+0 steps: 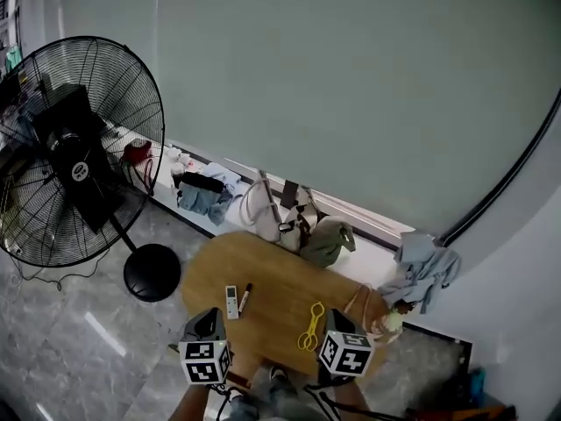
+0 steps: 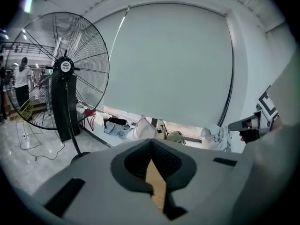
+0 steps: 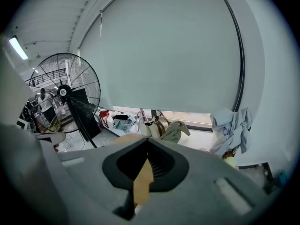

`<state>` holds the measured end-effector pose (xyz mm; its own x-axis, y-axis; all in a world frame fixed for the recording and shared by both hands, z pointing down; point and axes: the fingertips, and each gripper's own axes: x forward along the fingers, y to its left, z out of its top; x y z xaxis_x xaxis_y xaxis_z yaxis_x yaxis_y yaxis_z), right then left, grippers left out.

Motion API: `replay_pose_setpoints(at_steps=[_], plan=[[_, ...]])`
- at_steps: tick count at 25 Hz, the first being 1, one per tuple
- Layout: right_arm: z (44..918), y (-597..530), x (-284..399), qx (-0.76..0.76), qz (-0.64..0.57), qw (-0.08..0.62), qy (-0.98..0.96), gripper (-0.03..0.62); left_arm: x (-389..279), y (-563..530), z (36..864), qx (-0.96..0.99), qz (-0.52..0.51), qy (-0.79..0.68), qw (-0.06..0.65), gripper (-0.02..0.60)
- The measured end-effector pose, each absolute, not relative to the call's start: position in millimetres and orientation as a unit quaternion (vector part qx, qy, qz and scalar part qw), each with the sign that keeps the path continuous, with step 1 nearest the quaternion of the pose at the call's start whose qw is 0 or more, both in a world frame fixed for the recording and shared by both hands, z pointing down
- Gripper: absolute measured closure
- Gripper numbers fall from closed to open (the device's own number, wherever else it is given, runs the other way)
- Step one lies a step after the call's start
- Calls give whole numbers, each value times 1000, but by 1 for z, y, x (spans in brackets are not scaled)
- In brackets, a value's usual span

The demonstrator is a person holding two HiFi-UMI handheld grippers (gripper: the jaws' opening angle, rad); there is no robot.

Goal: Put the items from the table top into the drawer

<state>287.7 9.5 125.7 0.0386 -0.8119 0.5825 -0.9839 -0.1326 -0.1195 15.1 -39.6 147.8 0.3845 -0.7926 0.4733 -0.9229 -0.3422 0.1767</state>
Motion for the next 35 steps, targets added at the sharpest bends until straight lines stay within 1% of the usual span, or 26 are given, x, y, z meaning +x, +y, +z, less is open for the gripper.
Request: replay_pose_setpoints(at_steps=[8,16,25,30,35], plan=[[154,29,335,736,306,160,-582,589,81,-55,178,836,195,-463,221,586],[207,37,358,737,350,157,-556,589,131,-59,218,849,235,-418,222,586],[342,38,364,713,427,166,-531,589,146,-62,338,821,278,-424,263,586],[420,34,365,705,448,177,-520,589,144,-71,411,808,291,-434,272,586],[475,31,366,707,458,177,-510,589,137,-72,465,797,295,-445,281,586]])
